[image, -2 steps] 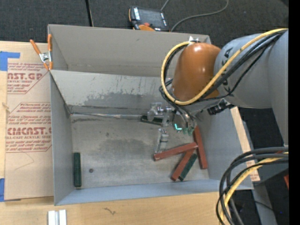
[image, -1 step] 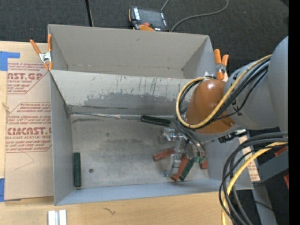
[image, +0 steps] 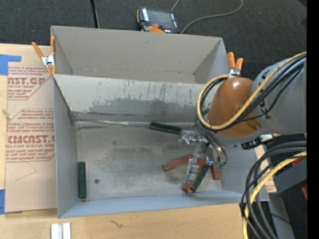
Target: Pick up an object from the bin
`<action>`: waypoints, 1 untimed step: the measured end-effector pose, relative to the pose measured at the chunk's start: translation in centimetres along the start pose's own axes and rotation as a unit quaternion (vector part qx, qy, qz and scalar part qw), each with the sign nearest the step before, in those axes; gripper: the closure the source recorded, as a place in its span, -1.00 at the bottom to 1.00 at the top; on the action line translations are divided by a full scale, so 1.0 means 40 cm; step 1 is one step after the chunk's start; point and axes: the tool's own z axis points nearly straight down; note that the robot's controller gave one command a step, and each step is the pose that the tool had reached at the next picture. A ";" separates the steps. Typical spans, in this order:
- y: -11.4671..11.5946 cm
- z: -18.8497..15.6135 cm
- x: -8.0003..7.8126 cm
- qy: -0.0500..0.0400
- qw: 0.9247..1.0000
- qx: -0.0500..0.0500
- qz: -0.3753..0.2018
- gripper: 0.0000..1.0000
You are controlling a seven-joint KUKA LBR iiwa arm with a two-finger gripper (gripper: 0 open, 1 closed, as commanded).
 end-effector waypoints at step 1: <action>-0.025 0.003 0.013 0.001 1.000 0.000 -0.011 -1.00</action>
Offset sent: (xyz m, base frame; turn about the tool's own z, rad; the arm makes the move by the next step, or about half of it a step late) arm -0.0058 -0.0096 -0.0006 -0.0220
